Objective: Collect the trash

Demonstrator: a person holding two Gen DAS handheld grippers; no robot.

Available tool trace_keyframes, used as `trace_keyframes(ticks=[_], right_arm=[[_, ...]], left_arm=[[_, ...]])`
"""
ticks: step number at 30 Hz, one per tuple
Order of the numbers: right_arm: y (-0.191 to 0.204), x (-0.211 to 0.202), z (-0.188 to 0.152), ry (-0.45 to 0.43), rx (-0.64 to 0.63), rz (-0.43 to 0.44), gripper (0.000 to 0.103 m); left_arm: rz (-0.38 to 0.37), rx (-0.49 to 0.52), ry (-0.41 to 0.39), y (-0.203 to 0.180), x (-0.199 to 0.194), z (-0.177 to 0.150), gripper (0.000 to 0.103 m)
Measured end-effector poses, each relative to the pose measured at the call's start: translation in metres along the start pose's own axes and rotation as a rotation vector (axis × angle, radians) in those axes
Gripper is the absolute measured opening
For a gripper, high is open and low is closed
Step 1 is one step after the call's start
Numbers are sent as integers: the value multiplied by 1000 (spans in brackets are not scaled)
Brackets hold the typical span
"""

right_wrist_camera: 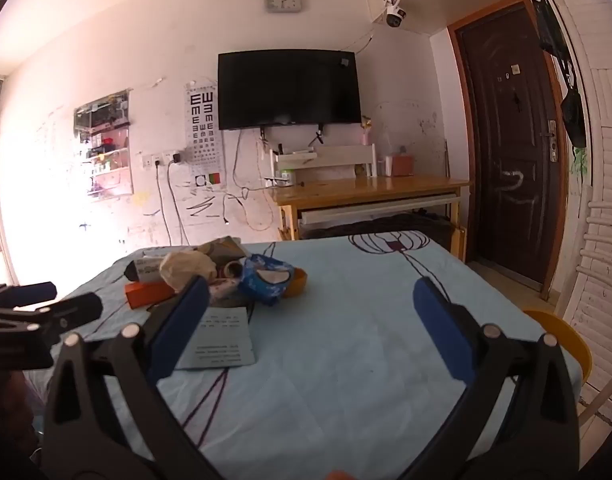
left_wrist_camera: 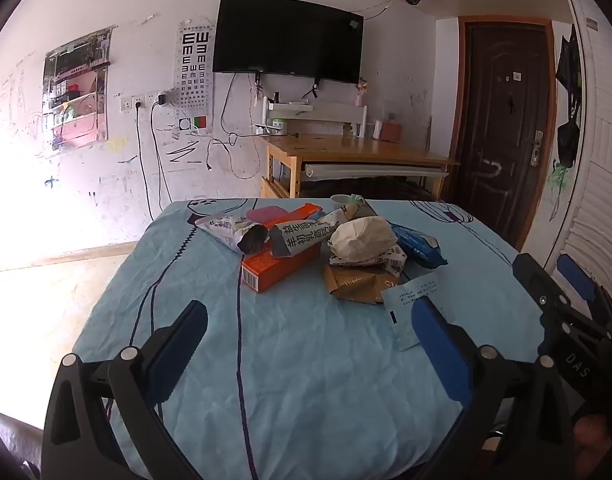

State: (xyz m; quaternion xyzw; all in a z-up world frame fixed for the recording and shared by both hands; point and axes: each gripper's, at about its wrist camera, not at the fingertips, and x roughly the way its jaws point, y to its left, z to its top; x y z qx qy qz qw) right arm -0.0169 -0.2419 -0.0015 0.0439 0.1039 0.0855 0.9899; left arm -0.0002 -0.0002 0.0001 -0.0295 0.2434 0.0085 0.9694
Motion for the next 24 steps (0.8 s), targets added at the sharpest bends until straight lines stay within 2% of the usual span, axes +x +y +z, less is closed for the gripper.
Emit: trace_keyframes(ticks=[24], right_arm=[[-1, -1, 0, 9, -8, 2, 99]], left_arm=[[3, 0, 12, -3, 3, -1, 97]])
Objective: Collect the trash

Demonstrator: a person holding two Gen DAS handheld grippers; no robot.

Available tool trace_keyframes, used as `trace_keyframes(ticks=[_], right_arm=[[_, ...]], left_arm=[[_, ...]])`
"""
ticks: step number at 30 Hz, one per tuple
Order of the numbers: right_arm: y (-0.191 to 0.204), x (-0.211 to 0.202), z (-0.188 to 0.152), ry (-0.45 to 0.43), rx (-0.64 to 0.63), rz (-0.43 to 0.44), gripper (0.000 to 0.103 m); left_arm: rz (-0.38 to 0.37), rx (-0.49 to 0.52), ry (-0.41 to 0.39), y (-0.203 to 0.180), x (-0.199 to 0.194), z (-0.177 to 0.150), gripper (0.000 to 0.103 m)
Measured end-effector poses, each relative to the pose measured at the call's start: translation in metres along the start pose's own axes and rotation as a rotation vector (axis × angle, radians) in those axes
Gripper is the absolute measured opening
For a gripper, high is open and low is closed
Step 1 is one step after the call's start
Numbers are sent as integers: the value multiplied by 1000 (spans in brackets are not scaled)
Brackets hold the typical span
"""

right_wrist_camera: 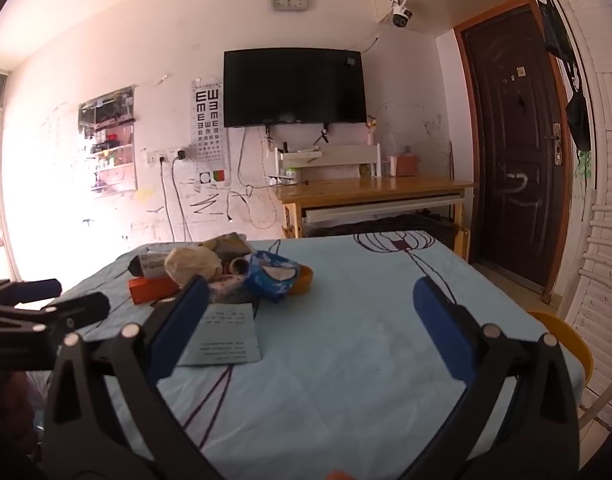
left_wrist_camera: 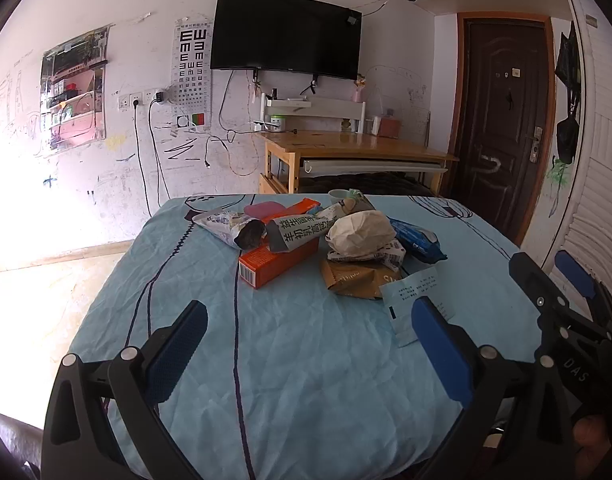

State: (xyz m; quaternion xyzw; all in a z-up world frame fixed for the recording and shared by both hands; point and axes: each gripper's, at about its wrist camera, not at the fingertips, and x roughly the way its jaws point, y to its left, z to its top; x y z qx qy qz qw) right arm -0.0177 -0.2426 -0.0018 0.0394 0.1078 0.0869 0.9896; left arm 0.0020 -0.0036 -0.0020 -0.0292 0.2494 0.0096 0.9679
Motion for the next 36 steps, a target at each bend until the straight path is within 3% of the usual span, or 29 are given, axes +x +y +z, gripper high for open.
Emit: trace_keyframes(ticks=[36], right_arm=[[16, 7, -2, 4, -8, 2, 99]], left_arm=[[0, 3, 6, 1, 2, -2, 97]])
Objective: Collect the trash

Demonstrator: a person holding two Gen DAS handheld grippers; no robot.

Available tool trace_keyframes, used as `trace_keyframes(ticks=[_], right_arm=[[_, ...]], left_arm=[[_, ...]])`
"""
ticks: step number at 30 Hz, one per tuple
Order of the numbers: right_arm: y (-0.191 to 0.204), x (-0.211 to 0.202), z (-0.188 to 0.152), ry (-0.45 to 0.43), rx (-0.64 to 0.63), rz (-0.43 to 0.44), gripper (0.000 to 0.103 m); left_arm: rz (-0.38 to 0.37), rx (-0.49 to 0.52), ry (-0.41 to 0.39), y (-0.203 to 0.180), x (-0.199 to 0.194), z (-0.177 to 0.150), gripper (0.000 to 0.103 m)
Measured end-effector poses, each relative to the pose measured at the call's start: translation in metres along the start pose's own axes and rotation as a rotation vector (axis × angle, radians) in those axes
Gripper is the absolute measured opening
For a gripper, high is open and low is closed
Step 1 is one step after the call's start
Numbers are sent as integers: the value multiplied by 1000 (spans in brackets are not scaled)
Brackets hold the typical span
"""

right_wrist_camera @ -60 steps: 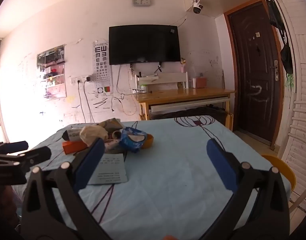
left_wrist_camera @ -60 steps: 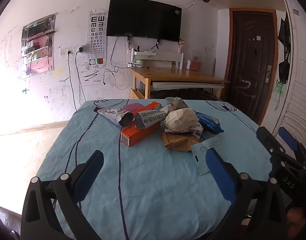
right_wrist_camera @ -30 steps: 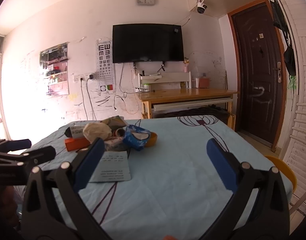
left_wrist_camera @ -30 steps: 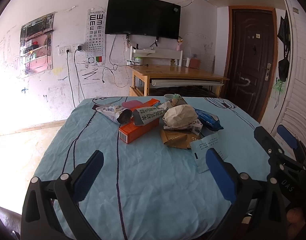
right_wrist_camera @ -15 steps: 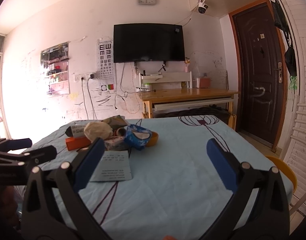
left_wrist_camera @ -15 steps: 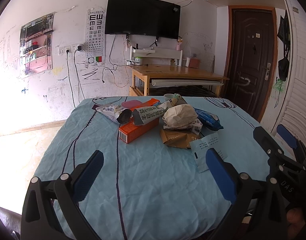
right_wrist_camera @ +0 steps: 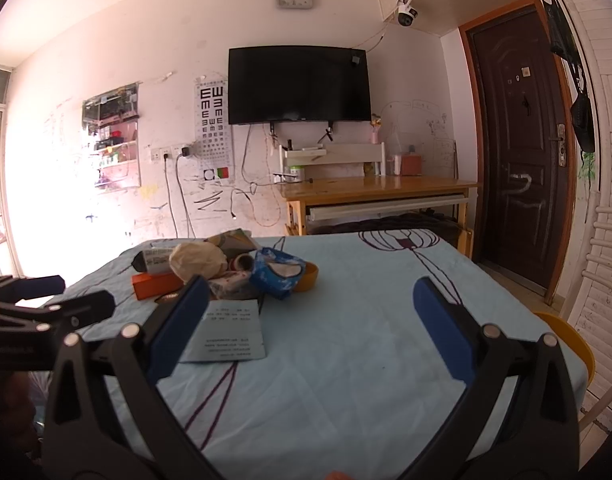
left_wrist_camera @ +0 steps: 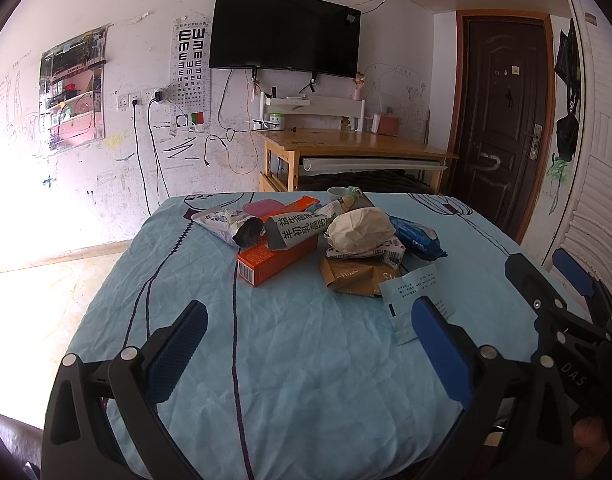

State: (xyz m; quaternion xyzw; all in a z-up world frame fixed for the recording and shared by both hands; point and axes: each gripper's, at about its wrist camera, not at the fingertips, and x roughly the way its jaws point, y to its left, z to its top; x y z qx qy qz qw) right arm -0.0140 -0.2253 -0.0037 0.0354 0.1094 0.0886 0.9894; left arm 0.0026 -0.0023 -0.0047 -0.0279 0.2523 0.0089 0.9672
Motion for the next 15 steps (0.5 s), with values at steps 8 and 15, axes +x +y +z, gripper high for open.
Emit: trace_keyframes(ticks=[8, 15], right_arm=[[0, 0, 0, 0, -1, 0, 99], [0, 0, 0, 1, -2, 1, 99]], left_arm=[[0, 0, 1, -1, 1, -1, 97], [1, 1, 1, -1, 1, -1, 97]])
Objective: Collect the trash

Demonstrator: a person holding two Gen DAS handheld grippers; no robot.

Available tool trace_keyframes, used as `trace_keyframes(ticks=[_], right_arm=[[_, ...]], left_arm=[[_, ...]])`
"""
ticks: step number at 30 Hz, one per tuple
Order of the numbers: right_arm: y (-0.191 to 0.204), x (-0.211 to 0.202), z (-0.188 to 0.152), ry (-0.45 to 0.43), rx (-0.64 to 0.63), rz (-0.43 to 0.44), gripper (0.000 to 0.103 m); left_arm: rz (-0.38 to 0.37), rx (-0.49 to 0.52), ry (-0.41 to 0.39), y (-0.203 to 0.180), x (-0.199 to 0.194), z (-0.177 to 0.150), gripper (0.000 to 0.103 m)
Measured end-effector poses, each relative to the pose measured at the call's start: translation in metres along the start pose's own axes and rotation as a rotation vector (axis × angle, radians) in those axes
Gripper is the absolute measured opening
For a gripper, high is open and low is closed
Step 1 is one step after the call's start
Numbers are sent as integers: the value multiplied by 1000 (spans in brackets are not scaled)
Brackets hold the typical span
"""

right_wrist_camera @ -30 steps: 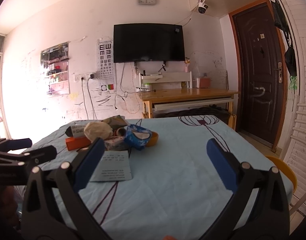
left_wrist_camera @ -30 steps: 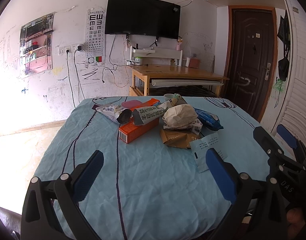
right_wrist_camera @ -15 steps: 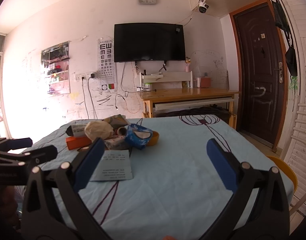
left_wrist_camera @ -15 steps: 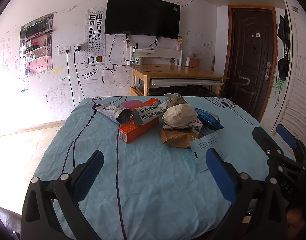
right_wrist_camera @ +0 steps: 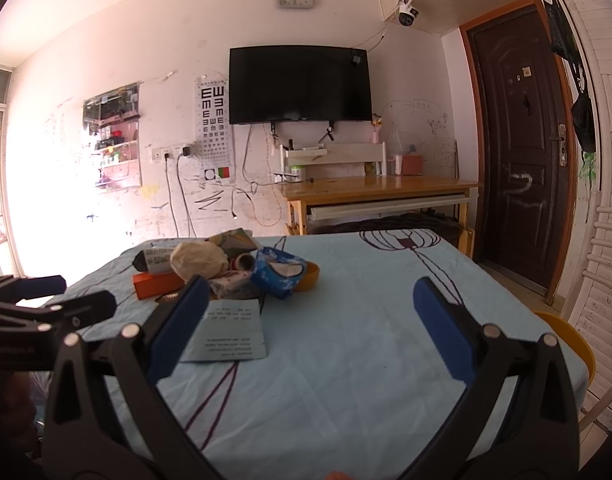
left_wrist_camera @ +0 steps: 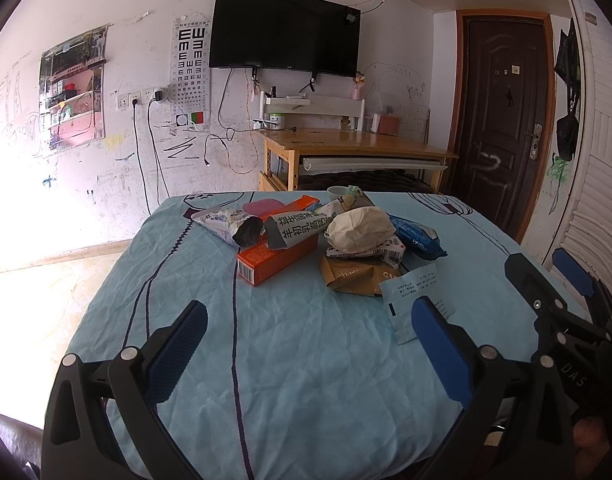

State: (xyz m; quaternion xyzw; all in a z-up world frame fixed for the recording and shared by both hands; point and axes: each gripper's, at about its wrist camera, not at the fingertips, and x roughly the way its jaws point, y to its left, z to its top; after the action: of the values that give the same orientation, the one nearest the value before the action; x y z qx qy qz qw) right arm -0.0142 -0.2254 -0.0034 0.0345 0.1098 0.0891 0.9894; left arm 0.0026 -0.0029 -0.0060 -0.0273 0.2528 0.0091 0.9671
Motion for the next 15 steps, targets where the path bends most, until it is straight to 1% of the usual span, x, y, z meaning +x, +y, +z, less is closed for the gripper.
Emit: trace_keyframes(ticks=[15], right_arm=[[5, 2, -7, 4, -3, 10, 99]], left_arm=[[0, 0, 3, -2, 3, -4, 97]])
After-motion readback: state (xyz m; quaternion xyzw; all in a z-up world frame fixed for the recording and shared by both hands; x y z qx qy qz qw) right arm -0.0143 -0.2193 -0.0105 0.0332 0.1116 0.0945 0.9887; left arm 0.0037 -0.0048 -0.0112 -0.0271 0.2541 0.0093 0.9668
